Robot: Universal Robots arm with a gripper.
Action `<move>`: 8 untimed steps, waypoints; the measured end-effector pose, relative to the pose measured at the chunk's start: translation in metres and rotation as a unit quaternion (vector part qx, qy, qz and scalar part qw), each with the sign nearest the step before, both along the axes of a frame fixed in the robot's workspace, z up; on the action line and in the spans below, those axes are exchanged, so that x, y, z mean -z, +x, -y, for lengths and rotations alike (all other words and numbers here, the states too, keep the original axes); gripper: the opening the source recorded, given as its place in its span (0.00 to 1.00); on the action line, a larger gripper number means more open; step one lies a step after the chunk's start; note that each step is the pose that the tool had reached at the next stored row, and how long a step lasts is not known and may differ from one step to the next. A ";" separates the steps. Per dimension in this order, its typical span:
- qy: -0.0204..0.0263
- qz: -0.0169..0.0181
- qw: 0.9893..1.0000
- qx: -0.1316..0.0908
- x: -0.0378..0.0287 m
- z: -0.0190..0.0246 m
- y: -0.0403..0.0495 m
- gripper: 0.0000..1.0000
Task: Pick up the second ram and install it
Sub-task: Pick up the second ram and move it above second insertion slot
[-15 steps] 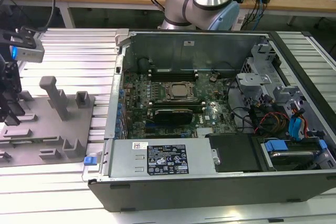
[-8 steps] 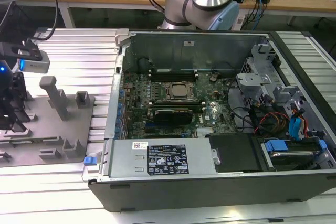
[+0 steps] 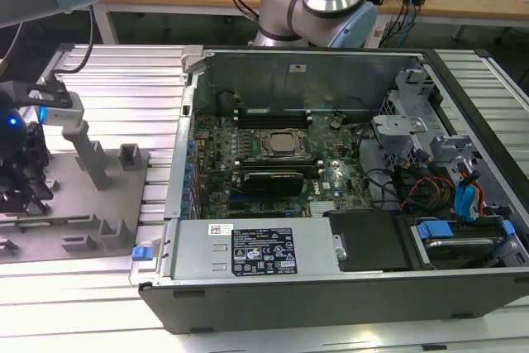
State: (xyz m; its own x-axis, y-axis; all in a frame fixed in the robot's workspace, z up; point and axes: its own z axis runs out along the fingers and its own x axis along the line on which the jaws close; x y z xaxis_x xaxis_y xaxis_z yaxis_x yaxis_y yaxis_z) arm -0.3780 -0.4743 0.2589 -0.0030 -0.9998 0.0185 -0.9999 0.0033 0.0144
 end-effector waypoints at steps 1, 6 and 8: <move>0.000 0.000 1.000 0.000 0.0026 0.0000 -0.0019 0.30; 0.000 0.000 1.000 -0.001 0.0142 -0.0001 -0.0128 0.30; 0.000 0.000 1.000 -0.001 0.0212 0.0001 -0.0158 0.30</move>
State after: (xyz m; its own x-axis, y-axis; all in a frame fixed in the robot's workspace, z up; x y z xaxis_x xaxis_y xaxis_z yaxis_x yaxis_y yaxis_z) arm -0.3938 -0.4743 0.2377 -0.0003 -0.9998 0.0186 -0.9999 0.0006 0.0145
